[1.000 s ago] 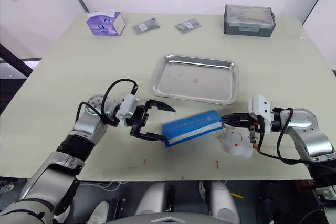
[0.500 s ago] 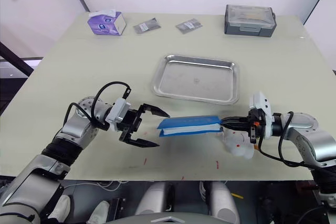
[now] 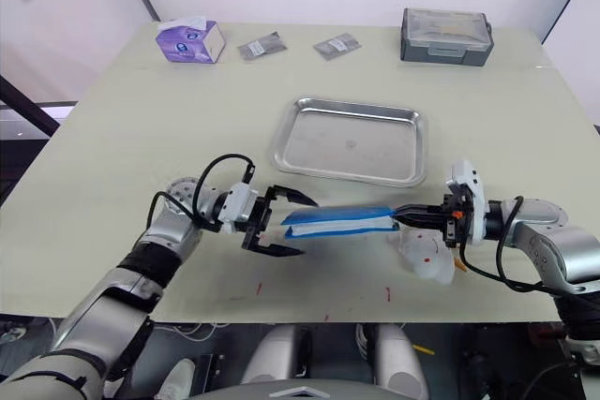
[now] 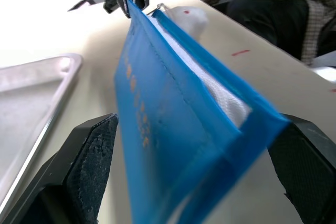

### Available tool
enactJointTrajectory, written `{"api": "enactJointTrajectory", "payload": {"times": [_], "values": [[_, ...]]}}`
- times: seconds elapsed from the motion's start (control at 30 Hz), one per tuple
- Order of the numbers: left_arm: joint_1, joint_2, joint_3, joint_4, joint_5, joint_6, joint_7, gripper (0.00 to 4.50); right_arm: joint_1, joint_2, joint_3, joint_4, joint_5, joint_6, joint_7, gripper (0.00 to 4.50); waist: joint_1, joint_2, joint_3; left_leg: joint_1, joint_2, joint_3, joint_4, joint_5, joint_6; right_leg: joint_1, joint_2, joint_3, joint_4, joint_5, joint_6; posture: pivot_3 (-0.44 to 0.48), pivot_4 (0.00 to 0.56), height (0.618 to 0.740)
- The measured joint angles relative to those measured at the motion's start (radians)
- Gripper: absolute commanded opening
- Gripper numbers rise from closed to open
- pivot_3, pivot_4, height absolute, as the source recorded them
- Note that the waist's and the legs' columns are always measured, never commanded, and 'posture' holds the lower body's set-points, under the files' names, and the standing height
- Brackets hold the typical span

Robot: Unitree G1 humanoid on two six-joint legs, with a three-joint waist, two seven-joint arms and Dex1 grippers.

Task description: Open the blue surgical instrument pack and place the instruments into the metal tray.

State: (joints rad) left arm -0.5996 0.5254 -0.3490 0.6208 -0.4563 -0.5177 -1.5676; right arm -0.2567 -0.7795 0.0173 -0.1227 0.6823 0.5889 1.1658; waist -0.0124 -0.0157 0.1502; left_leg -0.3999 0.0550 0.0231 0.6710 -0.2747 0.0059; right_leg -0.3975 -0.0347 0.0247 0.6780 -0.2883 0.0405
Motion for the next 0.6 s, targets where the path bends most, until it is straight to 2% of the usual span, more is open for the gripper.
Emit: {"api": "enactJointTrajectory", "payload": {"times": [0.03, 0.1, 0.17, 0.2, 0.33, 0.6], "values": [[0.0, -0.011, 0.011, 0.007, 0.004, 0.001, 0.0, 3.97, 0.0, 0.001, -0.001, 0.0, 0.002, 0.005, -0.002, 0.0, 0.0, 0.0, 0.0, 0.0, 0.0, 0.0, 0.0, 0.0, 0.0, 0.0, 0.0, 0.0, 0.0, 0.0, 0.0, 0.0, 0.15, 0.738], [-0.003, -0.029, 0.033, 0.019, 0.008, 0.009, 0.001, 3.03, -0.001, 0.004, -0.004, 0.0, 0.006, 0.017, -0.006, 0.0, 0.0, 0.0, 0.0, 0.0, 0.0, 0.0, 0.0, 0.0, 0.0, 0.0, 0.0, 0.0, 0.0, 0.0, 0.0, 0.0, 0.15, 0.738], [-0.004, -0.037, 0.049, 0.018, 0.009, 0.027, 0.001, 2.63, -0.002, 0.004, -0.005, 0.0, 0.007, 0.019, -0.007, 0.0, 0.0, 0.0, 0.0, 0.0, 0.0, 0.0, 0.0, 0.0, 0.0, 0.0, 0.0, 0.0, 0.0, 0.0, 0.0, 0.0, 0.15, 0.738], [-0.004, -0.043, 0.069, 0.014, 0.003, 0.058, -0.001, 2.03, -0.006, 0.004, -0.006, 0.0, 0.007, 0.02, -0.007, 0.0, 0.0, 0.0, 0.0, 0.0, 0.0, -0.001, 0.0, 0.0, 0.0, 0.0, 0.0, 0.0, 0.0, 0.0, 0.0, 0.0, 0.15, 0.738], [0.001, -0.041, 0.098, -0.04, -0.018, 0.149, -0.002, 0.16, -0.009, 0.005, -0.016, -0.001, 0.007, 0.021, -0.007, 0.0, 0.0, 0.0, 0.0, 0.0, 0.0, -0.001, 0.0, 0.0, 0.0, 0.0, 0.0, 0.0, 0.0, 0.0, 0.0, 0.0, 0.15, 0.738], [0.024, -0.025, 0.136, -0.125, -0.019, 0.286, -0.003, 0.07, 0.0, 0.03, -0.033, -0.031, -0.014, -0.015, -0.024, 0.0, -0.001, 0.0, 0.0, 0.0, 0.0, -0.002, 0.0, 0.0, 0.0, 0.0, 0.0, 0.0, 0.0, 0.0, 0.0, 0.0, 0.15, 0.738]]}}
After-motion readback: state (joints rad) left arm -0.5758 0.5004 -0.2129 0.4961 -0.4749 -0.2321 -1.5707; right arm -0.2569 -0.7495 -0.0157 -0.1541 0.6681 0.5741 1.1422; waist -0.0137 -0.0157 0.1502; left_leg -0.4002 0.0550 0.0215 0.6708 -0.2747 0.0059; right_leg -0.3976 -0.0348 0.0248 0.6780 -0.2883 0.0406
